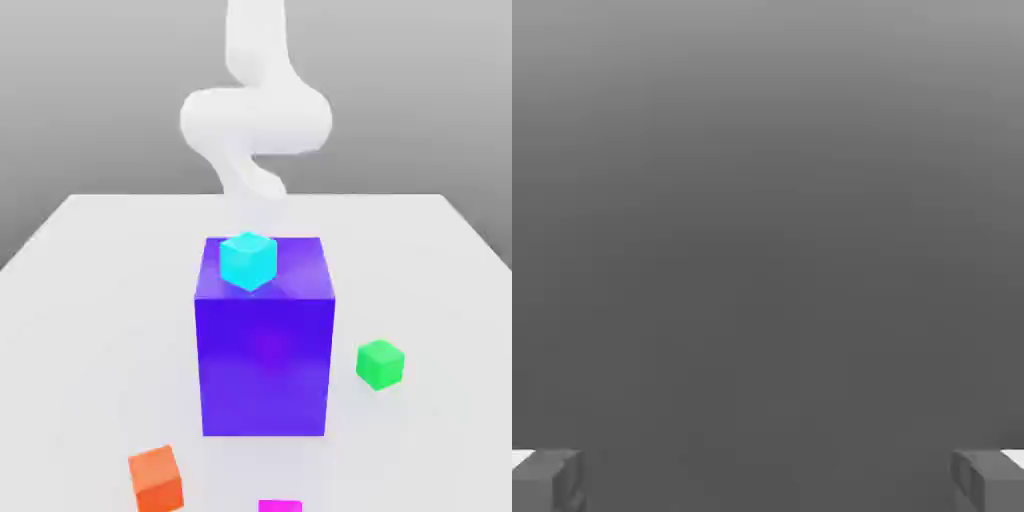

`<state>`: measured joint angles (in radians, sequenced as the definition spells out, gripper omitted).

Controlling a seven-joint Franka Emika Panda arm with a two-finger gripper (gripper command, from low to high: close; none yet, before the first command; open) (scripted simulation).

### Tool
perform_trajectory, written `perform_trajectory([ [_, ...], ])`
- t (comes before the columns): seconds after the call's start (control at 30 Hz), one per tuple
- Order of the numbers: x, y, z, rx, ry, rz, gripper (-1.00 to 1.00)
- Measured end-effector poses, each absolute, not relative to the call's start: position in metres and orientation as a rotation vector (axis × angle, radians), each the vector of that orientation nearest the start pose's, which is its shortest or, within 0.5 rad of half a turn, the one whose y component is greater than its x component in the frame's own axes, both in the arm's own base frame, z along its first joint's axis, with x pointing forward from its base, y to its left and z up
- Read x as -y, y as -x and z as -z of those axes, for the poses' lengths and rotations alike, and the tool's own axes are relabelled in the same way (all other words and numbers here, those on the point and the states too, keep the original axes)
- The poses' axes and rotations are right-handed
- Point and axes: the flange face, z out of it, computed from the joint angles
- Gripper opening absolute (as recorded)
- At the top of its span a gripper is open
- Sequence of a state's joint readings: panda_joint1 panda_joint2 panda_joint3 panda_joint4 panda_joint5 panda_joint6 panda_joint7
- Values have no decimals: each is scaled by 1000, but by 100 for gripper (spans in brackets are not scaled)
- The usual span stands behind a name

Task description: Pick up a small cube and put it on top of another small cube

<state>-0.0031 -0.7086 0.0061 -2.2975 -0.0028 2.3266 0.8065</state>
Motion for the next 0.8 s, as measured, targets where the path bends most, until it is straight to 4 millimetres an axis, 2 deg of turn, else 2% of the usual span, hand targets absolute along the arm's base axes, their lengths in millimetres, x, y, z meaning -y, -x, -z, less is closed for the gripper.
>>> perform_trajectory([
  [0.2, -6, -451, -601, -1105, 2592, 787, 0],
  [0.4, -11, -503, -508, -1148, 2687, 605, 0],
  [0.6, -15, -535, -405, -1184, 2770, 411, 0],
  [0.8, -20, -546, -297, -1215, 2838, 205, 0],
])
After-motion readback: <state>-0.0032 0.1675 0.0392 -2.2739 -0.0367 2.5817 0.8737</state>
